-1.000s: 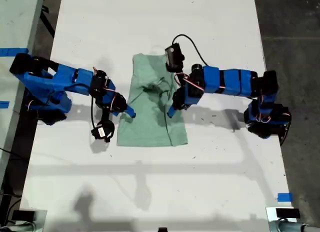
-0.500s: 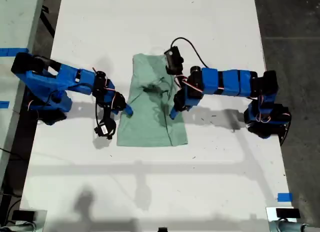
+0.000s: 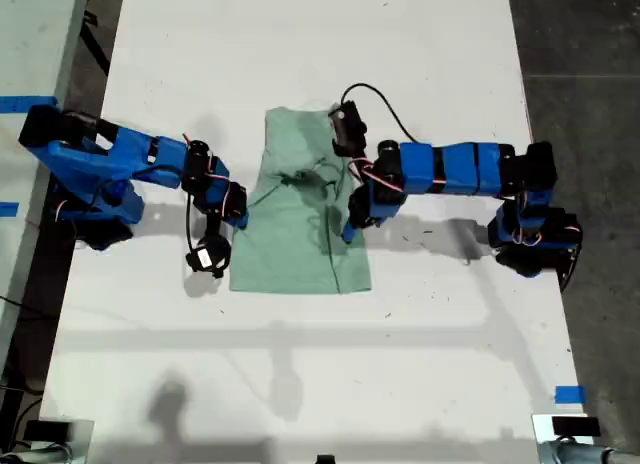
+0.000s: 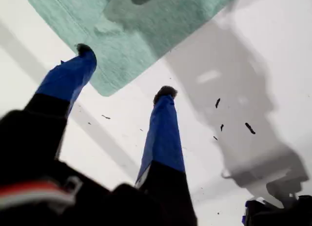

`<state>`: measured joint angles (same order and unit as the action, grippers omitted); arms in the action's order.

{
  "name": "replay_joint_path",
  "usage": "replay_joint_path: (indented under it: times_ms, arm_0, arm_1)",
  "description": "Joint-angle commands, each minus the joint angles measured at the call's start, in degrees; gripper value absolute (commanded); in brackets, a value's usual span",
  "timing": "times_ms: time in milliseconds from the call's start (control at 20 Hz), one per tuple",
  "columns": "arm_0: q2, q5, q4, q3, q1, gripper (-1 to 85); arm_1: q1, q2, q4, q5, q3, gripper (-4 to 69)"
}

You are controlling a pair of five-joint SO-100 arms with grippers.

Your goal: Fold tshirt

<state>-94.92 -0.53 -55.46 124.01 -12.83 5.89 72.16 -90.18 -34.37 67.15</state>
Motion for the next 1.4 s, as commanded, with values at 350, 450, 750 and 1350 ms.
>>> replay_joint_path:
  times_ms: [350,450,750,1350]
  arm_0:
    - [-27.25,-1.14,-3.87,10.81,0.09,0.1]
    - [-35.68,-1.23,-1.67,15.38,0.0,0.1]
    - [-18.37,-2.64,1.23,2.99,0.53,0.1]
    - [22.32,-6.15,-11.51,-34.89,-0.18,31.0]
  arm_1:
    - [-2.55,5.63,2.81,2.46,1.14,27.5]
    - [-2.55,5.89,3.16,2.55,1.58,27.5]
    - [-2.55,6.77,3.52,2.72,1.49,27.3]
    - [-4.04,7.91,5.36,5.36,3.87,28.5]
